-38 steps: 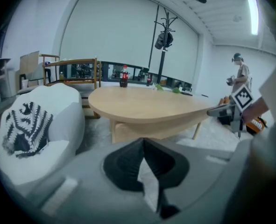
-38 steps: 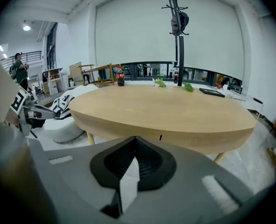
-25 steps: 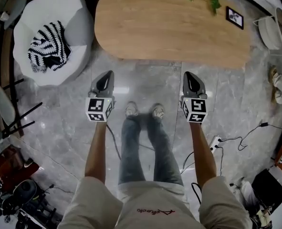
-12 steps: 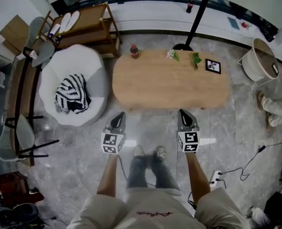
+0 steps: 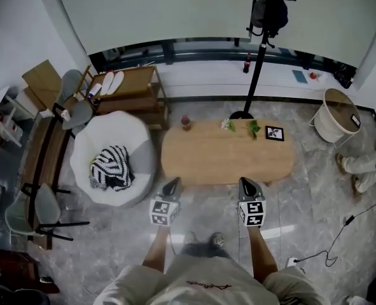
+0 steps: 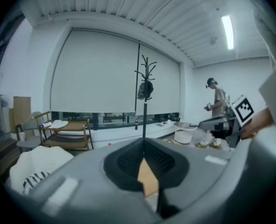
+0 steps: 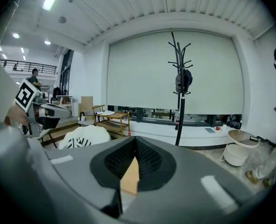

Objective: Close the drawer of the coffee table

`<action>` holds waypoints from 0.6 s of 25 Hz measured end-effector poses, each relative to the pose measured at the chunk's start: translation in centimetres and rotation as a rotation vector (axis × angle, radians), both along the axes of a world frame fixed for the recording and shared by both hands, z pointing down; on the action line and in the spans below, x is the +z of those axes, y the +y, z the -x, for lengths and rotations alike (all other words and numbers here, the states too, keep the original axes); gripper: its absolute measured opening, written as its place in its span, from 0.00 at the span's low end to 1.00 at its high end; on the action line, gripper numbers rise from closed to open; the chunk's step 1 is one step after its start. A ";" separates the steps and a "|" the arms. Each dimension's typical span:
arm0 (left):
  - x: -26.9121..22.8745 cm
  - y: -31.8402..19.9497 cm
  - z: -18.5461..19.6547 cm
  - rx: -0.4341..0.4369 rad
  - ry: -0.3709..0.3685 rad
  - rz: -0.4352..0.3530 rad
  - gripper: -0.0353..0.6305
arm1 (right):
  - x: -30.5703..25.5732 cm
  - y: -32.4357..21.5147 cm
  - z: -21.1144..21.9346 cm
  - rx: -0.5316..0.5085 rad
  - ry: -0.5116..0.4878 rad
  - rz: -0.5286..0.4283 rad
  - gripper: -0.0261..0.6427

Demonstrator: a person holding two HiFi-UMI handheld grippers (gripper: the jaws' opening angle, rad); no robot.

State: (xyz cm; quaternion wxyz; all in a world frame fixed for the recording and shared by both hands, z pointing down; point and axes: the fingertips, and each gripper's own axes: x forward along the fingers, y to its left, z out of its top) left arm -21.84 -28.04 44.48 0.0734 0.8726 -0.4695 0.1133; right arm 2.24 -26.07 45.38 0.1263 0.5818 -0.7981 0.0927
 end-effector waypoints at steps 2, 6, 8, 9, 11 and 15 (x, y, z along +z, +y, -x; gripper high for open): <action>-1.3 0.2 0.2 0.005 -0.006 -0.014 0.06 | -1.3 0.7 -0.2 0.006 -0.006 -0.010 0.05; -4.7 -0.1 1.9 -0.007 -0.029 -0.047 0.06 | -4.0 1.4 0.2 0.006 -0.025 -0.038 0.05; -6.1 -0.4 2.6 -0.023 -0.030 -0.066 0.06 | -5.3 1.4 0.1 0.000 -0.020 -0.052 0.05; -6.6 -0.5 2.9 -0.030 -0.031 -0.072 0.06 | -5.8 1.3 0.0 0.000 -0.016 -0.059 0.05; -8.0 -0.6 3.2 -0.043 -0.027 -0.083 0.06 | -6.8 1.0 -0.3 0.002 -0.010 -0.072 0.05; -9.7 -0.9 4.0 -0.065 -0.011 -0.108 0.06 | -8.1 -0.1 0.0 0.012 -0.011 -0.093 0.05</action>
